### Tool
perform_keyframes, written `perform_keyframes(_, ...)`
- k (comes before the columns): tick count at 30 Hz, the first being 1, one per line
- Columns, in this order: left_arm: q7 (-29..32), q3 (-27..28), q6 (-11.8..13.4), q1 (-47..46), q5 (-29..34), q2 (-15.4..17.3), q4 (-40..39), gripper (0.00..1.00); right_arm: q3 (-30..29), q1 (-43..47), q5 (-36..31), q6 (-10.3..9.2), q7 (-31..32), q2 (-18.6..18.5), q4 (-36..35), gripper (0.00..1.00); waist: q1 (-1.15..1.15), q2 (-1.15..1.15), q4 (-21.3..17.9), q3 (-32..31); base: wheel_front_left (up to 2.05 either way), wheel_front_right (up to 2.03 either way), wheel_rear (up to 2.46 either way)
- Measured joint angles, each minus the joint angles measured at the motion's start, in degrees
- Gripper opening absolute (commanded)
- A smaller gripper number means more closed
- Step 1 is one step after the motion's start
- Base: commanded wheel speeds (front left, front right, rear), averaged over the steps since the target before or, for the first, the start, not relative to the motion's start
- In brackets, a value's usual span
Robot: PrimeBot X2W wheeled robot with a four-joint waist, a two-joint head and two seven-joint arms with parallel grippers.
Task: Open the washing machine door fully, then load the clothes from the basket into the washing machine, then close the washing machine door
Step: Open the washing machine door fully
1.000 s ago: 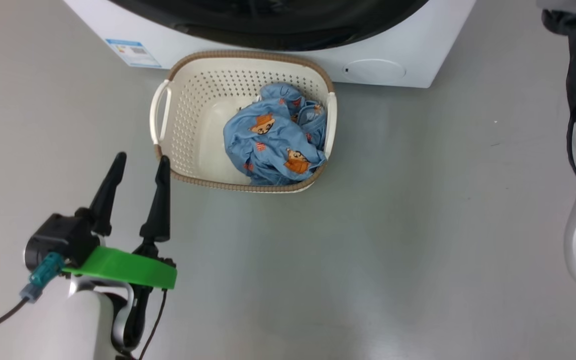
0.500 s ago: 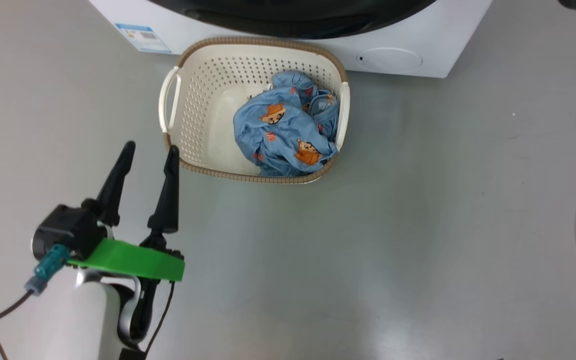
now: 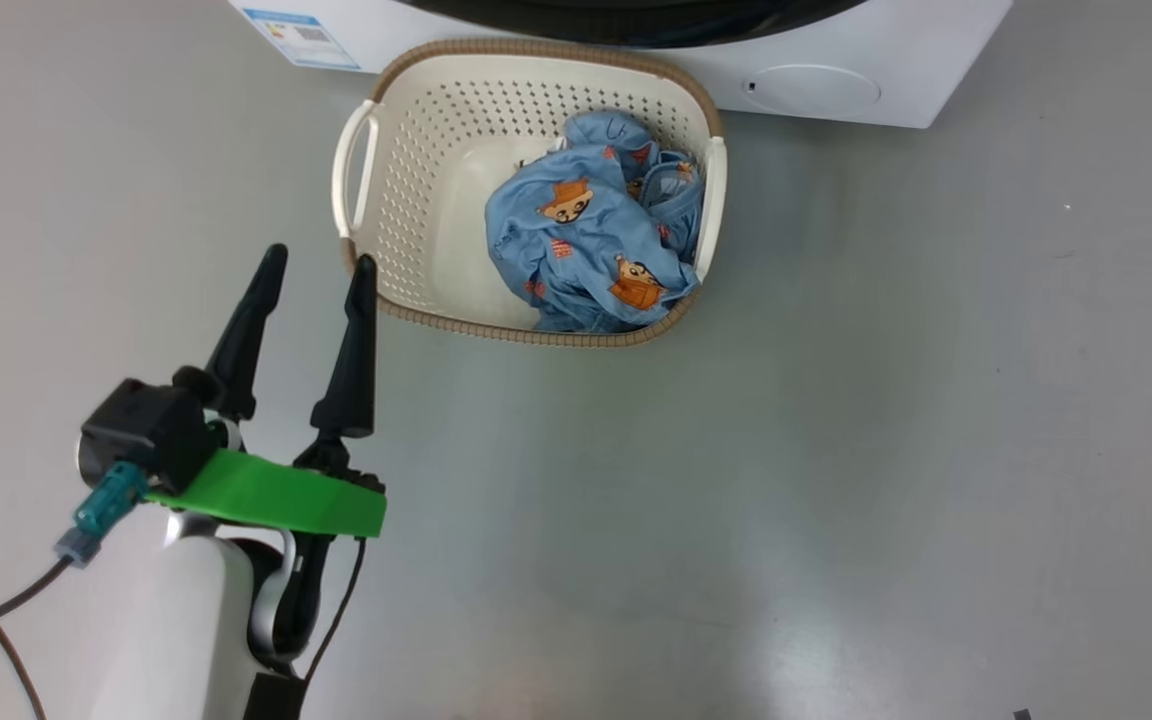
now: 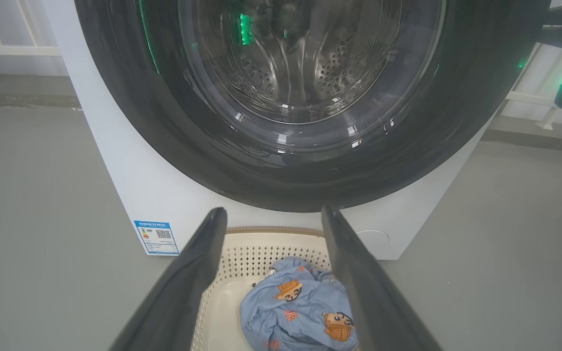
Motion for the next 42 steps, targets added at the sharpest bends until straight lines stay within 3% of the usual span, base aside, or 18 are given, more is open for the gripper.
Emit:
perform_keyframes(10,0.0,-0.2,0.0,0.0,-1.4,0.0,-0.1,1.0,-1.9,-1.9,-4.0,-0.01,1.0,-1.0,2.3,0.0,0.0,0.0,0.7,0.2,0.0,0.0,0.0)
perform_keyframes(21,0.0,0.1,0.0,0.0,-1.4,0.0,-0.9,1.0,0.0,-1.9,-3.7,-0.09,11.5,-1.5,0.9,0.0,0.0,0.0,0.0,-0.6,0.0,0.0,0.0)
perform_keyframes(31,0.0,0.3,0.0,-0.1,-1.2,0.0,-1.4,1.0,7.5,3.1,4.9,-0.08,24.0,-1.3,-5.9,0.0,0.0,0.0,-0.4,-2.1,0.0,0.0,0.0)
perform_keyframes(42,0.0,0.4,0.0,0.3,-0.6,0.0,-2.0,1.0,18.1,14.8,19.7,-0.08,34.3,-0.3,-14.4,0.0,0.0,0.0,-0.9,-4.3,0.0,0.0,0.0)
